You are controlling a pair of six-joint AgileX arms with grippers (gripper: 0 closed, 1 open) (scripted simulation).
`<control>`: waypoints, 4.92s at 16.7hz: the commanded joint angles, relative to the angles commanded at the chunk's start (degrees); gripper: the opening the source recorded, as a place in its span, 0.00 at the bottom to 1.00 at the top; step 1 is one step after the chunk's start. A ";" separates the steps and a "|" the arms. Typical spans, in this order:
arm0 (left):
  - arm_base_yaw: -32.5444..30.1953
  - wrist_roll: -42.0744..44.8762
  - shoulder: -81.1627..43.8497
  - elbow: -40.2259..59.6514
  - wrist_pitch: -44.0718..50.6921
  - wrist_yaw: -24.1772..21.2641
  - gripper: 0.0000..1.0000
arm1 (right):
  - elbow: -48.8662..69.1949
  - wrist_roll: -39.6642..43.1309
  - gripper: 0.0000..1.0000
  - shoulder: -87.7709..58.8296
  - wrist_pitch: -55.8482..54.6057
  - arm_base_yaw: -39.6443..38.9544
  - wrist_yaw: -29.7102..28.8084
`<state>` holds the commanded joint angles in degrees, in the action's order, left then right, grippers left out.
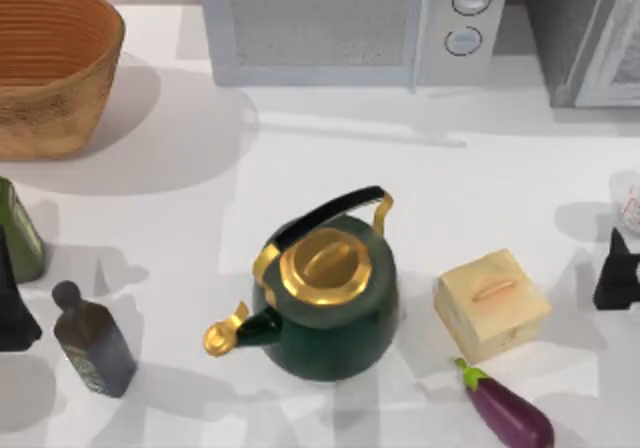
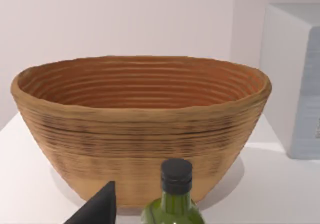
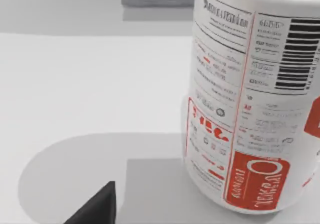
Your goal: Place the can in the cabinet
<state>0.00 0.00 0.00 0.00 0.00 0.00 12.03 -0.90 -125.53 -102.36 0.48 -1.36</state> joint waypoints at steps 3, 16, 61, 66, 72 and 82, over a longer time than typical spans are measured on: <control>0.00 0.00 0.00 0.00 0.00 0.00 1.00 | -0.26 -0.05 1.00 -3.35 1.36 -0.38 -0.05; 0.00 0.00 0.00 0.00 0.00 0.00 1.00 | 7.92 0.01 1.00 -2.27 5.65 -0.03 -0.07; 0.00 0.00 0.00 0.00 0.00 0.00 1.00 | 15.01 -0.04 0.00 7.62 21.76 0.09 0.22; 0.00 0.00 0.00 0.00 0.00 0.00 1.00 | 15.35 -0.02 0.00 14.66 31.07 0.10 0.29; 0.00 0.00 0.00 0.00 0.00 0.00 1.00 | 17.22 -0.07 0.00 24.73 40.87 0.04 0.44; 0.00 0.00 0.00 0.00 0.00 0.00 1.00 | 18.91 -0.10 0.00 40.62 60.08 0.01 0.64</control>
<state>0.00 0.00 0.00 0.00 0.00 0.00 30.94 -1.00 -84.91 -42.28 0.49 -0.72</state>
